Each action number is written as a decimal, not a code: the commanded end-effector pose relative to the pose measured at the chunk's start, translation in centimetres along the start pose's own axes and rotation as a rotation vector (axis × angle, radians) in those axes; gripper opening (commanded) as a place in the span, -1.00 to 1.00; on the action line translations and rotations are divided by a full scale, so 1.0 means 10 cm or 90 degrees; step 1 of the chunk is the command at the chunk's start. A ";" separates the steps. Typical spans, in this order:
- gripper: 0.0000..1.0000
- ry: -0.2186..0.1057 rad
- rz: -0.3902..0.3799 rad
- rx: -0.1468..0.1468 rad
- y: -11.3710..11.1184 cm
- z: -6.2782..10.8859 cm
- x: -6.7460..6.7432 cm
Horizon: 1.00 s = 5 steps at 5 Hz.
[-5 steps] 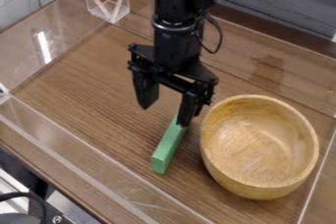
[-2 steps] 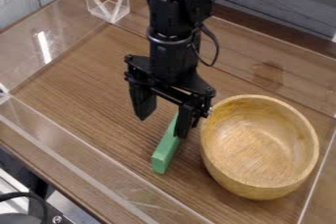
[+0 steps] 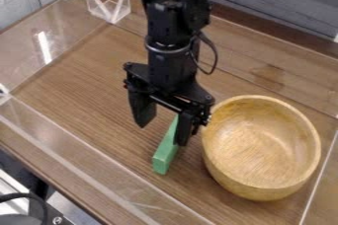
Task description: Put the green block in the brown bowl
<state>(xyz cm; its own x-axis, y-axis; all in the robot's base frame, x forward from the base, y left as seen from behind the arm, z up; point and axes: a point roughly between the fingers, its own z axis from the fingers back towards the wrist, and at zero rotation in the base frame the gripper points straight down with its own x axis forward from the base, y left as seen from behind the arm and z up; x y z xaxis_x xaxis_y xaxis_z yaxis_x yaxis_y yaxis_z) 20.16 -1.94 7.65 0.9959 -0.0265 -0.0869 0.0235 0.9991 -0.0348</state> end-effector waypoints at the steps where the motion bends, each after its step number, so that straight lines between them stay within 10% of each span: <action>1: 1.00 -0.038 -0.005 -0.004 0.01 0.09 0.05; 5: 1.00 -0.060 -0.016 -0.016 0.09 0.03 0.07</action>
<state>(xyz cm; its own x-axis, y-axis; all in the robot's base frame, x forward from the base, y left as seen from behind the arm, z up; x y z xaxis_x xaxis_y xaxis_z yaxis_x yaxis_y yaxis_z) 20.43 -1.14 6.85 0.9979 -0.0506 -0.0393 0.0482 0.9969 -0.0619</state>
